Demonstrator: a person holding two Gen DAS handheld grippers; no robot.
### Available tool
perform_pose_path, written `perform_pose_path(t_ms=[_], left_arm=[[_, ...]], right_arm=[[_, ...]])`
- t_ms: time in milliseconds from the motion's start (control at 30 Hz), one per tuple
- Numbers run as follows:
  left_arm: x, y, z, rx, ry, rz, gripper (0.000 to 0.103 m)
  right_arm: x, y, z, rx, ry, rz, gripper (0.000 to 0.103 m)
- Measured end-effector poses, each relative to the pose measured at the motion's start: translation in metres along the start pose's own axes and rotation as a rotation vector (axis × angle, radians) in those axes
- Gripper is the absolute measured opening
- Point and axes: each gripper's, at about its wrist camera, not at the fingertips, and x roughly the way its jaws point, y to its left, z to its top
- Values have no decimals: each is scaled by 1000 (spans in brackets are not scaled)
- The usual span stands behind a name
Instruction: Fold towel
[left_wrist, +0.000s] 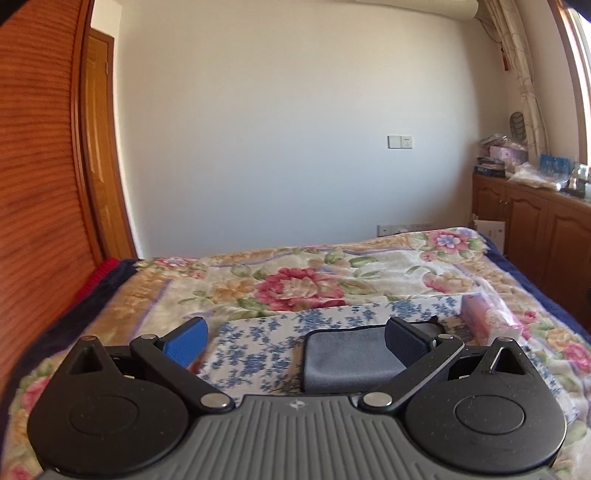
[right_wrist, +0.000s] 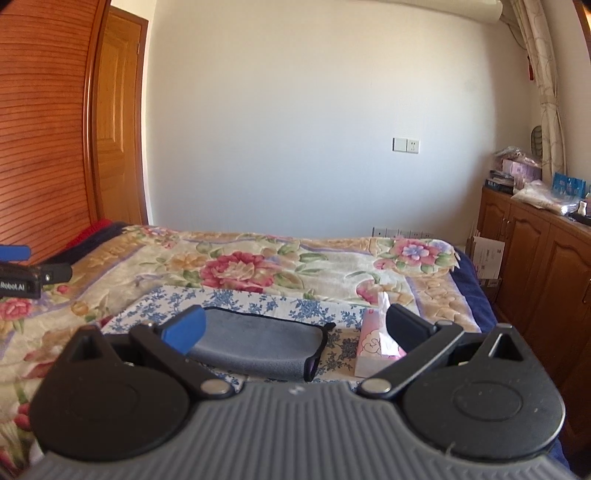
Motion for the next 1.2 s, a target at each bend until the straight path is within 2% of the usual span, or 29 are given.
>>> perform_pose_path(t_ms=[133, 433, 600, 933, 1200], left_arm=[[-18, 0, -8, 28, -19, 29, 103], [-47, 12, -35, -21, -20, 15, 103], [-55, 13, -47, -10, -14, 12, 103], [-71, 14, -71, -1, -53, 20, 103], [-76, 12, -92, -14, -70, 19, 103]], right_arm=[[-12, 5, -4, 1, -16, -5, 103], [-34, 11, -18, 8, -19, -4, 103], [-44, 9, -25, 18, -20, -15, 103], [-54, 11, -48, 0, -18, -38, 103], [-59, 17, -69, 5, -47, -43, 103]])
